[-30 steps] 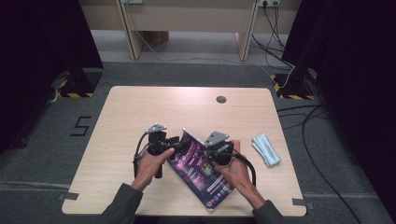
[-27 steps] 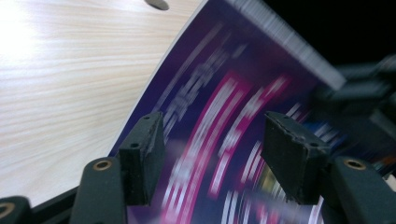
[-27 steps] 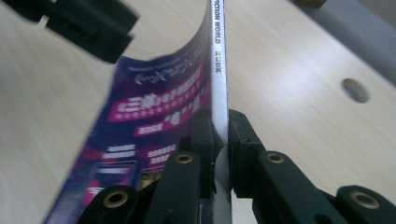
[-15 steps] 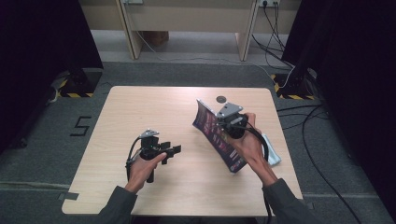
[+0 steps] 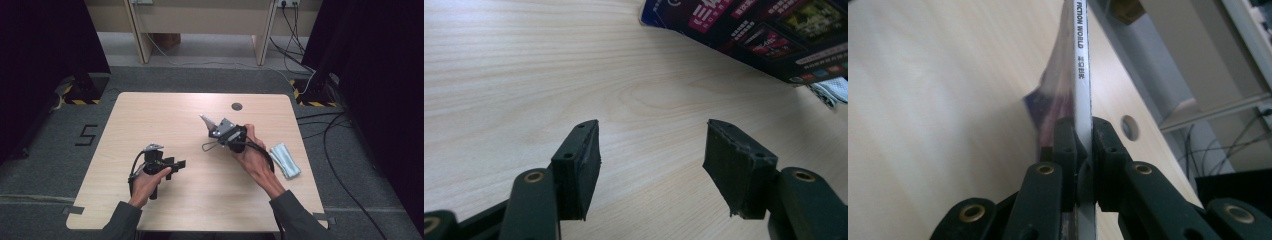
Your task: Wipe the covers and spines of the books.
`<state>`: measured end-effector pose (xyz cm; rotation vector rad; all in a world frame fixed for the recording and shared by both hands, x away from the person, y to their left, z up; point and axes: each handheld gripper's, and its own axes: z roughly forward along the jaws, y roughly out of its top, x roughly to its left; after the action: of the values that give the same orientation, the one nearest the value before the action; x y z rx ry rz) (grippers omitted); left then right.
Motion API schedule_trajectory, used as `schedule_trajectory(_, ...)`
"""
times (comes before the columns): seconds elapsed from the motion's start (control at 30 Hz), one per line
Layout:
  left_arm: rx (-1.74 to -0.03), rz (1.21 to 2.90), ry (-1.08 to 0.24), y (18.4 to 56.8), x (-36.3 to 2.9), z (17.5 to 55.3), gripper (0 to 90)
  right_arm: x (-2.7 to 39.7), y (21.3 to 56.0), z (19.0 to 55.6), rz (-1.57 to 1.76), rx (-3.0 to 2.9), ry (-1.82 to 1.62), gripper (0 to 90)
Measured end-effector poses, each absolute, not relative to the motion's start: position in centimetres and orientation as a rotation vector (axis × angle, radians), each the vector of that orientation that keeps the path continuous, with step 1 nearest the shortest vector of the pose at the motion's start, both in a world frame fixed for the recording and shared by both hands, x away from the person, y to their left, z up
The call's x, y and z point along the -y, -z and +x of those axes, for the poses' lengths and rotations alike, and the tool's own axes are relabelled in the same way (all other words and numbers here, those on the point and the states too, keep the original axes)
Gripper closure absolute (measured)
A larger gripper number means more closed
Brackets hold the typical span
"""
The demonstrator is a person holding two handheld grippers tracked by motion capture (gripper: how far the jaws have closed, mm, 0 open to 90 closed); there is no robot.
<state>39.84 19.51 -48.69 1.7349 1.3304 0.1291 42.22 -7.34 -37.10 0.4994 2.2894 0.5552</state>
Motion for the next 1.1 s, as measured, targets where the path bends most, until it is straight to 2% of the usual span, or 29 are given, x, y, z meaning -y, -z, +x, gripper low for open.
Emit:
schedule_trajectory(0.27,-1.342,1.716,-0.138,48.6,-20.3,39.7,38.6,6.2,38.5,40.9,0.497,-2.393,-0.611,83.4)
schedule_trajectory(0.6,-1.36,1.732,-0.141,49.3,-20.8,39.7,38.2,5.2,43.0,40.4,0.624,-2.587,-0.699,83.3)
schedule_trajectory(0.7,-1.358,1.766,-0.187,49.4,-21.0,39.4,37.4,4.8,43.7,40.4,0.619,-2.602,-0.698,83.2)
schedule_trajectory(0.9,-1.365,1.779,-0.193,50.0,-21.5,39.2,36.0,4.4,44.2,40.3,0.641,-2.608,-0.708,82.9)
schedule_trajectory(1.1,-1.376,1.814,-0.226,50.5,-21.7,39.1,34.9,4.3,45.2,40.4,0.704,-2.653,-0.761,78.4)
